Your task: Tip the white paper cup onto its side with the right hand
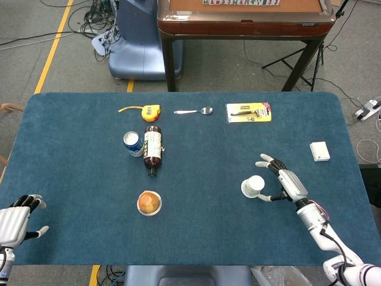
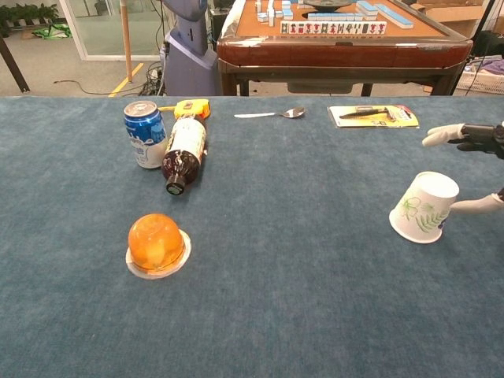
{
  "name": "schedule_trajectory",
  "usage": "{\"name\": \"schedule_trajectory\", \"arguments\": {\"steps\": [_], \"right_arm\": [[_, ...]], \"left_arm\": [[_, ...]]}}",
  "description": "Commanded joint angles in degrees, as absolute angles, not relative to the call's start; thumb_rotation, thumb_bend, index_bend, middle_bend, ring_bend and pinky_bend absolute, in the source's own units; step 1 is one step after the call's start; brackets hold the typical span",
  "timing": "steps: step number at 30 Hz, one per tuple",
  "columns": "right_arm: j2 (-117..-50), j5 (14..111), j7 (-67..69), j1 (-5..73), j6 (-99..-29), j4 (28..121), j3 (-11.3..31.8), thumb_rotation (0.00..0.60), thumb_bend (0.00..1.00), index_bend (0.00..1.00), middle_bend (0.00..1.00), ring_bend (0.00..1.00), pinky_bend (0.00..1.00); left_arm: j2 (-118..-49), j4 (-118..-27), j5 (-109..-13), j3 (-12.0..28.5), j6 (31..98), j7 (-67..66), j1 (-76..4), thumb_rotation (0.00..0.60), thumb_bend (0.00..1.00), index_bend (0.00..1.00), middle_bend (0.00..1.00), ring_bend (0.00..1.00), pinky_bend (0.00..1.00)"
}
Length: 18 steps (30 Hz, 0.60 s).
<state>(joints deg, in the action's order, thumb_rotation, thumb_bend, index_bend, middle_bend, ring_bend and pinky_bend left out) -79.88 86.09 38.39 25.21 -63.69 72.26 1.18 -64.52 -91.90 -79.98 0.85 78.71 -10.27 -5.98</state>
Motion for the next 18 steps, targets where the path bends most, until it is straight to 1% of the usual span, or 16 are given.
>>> {"name": "schedule_trajectory", "arguments": {"steps": [1, 5, 11, 14, 18], "right_arm": [[-74.7, 84.3, 28.7, 22.5, -67.0, 79.1, 1.3, 0.6, 0.0, 0.21, 0.05, 0.0, 0.01], [-69.8, 83.5, 20.9, 19.9, -70.5, 84.8, 1.1, 0.6, 0.0, 0.21, 0.05, 0.0, 0.01], [-64.8, 81.6, 12.8, 15.5, -75.8, 89.9, 1.0, 0.6, 0.0, 0.21, 0.06, 0.0, 0.0], [-63.4, 80.3, 9.9, 13.4, -78.0, 91.1, 1.2, 0.6, 0.0, 0.21, 0.06, 0.0, 0.0], [-63.3, 79.3, 6.7, 10.8, -82.2, 91.6, 1.9, 0.6, 0.0, 0.21, 0.07, 0.0, 0.0]], "left_arm": [[-64.6, -91.8, -80.1, 0.8, 78.7, -10.3, -6.0, 0.6, 0.09, 0.42, 0.29, 0.22, 0.41], [-65.3, -91.0, -81.6, 0.8, 79.6, -9.3, -6.1, 0.6, 0.09, 0.42, 0.31, 0.22, 0.41], [-66.7, -88.6, -84.8, 0.8, 82.2, -6.7, -5.9, 0.6, 0.09, 0.44, 0.35, 0.26, 0.44], [-67.3, -87.7, -85.4, 0.9, 82.7, -5.9, -5.9, 0.6, 0.09, 0.45, 0.35, 0.26, 0.44], [-68.0, -86.6, -86.2, 1.0, 83.6, -5.0, -5.9, 0.6, 0.09, 0.45, 0.35, 0.26, 0.44]]}}
